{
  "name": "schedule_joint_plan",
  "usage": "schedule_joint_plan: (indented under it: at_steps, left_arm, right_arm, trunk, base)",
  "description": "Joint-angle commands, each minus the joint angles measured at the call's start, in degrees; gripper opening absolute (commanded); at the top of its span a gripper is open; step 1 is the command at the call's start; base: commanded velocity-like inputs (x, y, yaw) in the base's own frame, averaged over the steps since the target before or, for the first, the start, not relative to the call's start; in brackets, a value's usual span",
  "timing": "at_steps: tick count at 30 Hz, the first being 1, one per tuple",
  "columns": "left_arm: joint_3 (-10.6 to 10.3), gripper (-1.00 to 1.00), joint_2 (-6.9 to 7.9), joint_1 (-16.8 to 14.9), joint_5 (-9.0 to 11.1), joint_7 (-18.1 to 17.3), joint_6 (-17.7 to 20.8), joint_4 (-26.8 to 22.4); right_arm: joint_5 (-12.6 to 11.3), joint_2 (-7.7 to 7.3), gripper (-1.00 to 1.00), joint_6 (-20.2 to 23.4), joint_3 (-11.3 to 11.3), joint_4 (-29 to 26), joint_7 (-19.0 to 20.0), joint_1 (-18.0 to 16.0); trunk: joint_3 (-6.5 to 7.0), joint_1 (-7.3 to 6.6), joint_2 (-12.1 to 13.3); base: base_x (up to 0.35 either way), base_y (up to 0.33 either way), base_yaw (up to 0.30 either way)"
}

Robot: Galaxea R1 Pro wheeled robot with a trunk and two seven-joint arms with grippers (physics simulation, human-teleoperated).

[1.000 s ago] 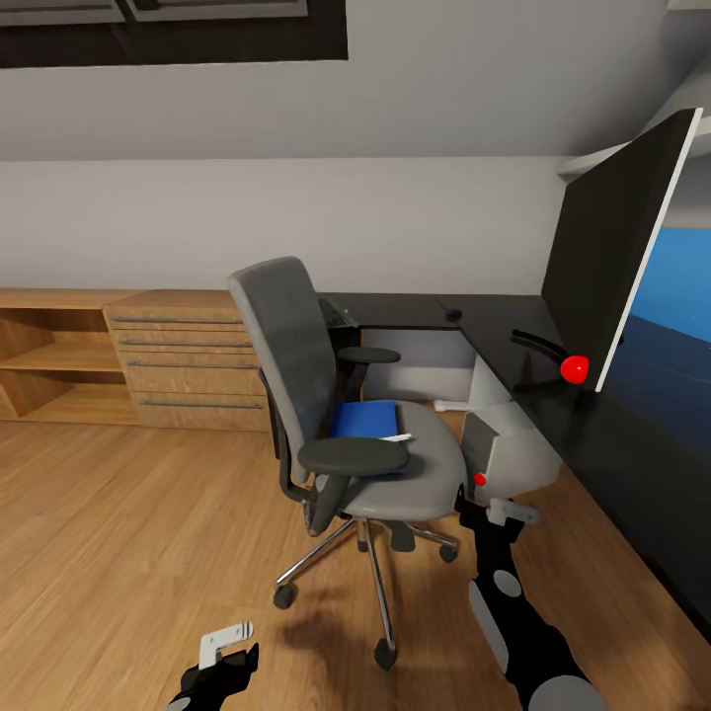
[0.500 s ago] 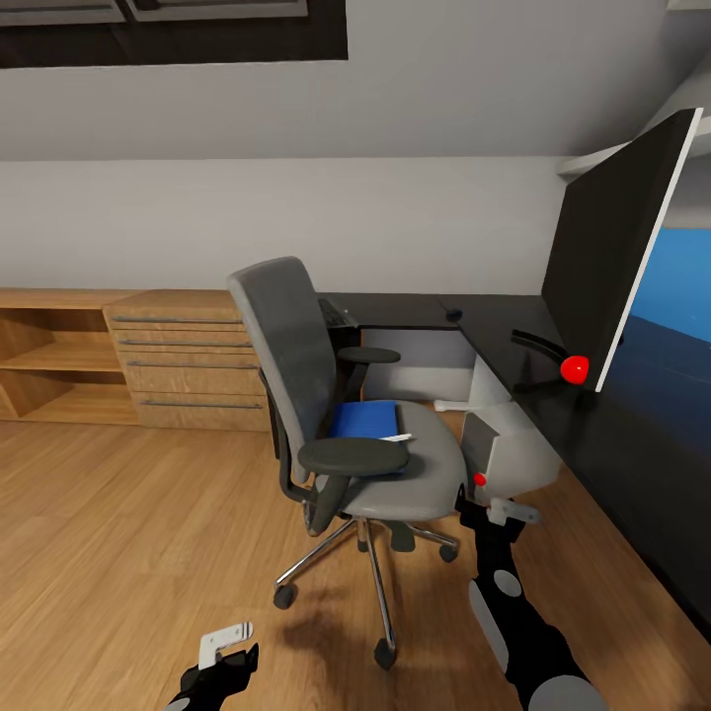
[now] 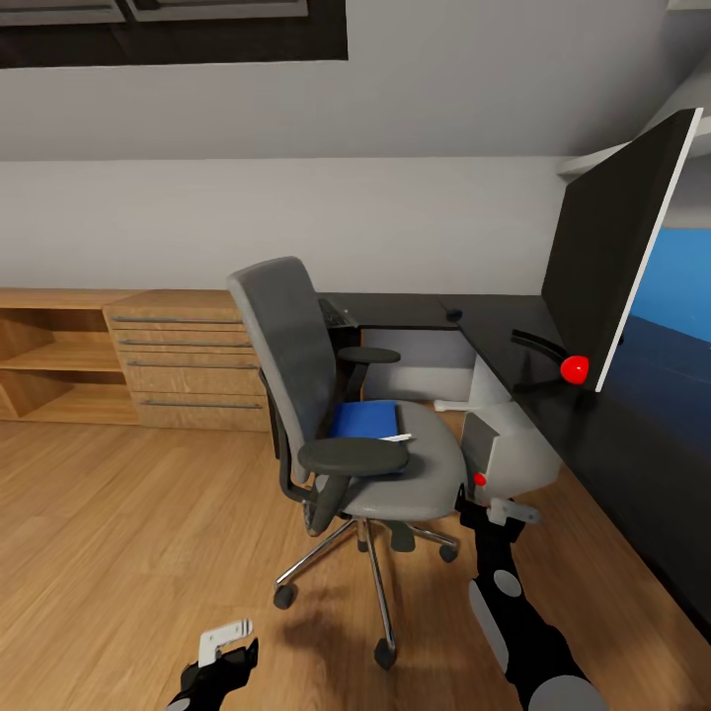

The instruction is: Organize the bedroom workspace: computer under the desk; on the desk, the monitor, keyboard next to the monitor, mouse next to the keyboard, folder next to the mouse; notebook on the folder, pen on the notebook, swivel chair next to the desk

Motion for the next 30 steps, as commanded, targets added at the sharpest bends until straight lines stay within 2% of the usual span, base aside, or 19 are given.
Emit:
schedule_joint_plan:
  at_steps: [1, 6, 14, 18, 30]
  left_arm:
    - [0.07, 1.00, -0.04, 0.00, 0.39, 0.12, -0.41, -0.09]
    - [0.04, 1.00, -0.12, 0.01, 0.39, 0.21, -5.10, 1.53]
    - [0.13, 1.00, 0.05, 0.01, 0.29, 0.18, -12.53, 7.43]
    - [0.10, 1.00, 0.06, 0.01, 0.24, 0.20, -14.19, 8.40]
    - [0.13, 1.00, 0.11, 0.01, 0.31, 0.12, -14.62, 8.77]
  right_arm:
    - [-0.34, 0.03, 1.00, -0.28, -0.07, 0.02, 0.08, -0.03]
    - [-0.35, 0.03, 1.00, -0.28, -0.07, 0.08, 0.13, -0.03]
    - [-0.35, 0.03, 1.00, -0.26, -0.07, 0.10, 0.17, -0.03]
    - [-0.35, 0.03, 1.00, -0.26, -0.07, 0.09, 0.13, -0.03]
    - [-0.35, 0.08, 1.00, -0.36, -0.06, 0.02, 0.05, -0.03]
  trunk:
    - [-0.06, -0.01, -0.02]
    - [-0.06, -0.01, -0.02]
    - [-0.06, -0.01, -0.02]
    - [-0.06, -0.01, -0.02]
    - [-0.06, -0.01, -0.02]
  base:
    - [0.000, 0.000, 0.000]
    - [0.000, 0.000, 0.000]
    - [0.000, 0.000, 0.000]
    - [0.000, 0.000, 0.000]
    - [0.000, 0.000, 0.000]
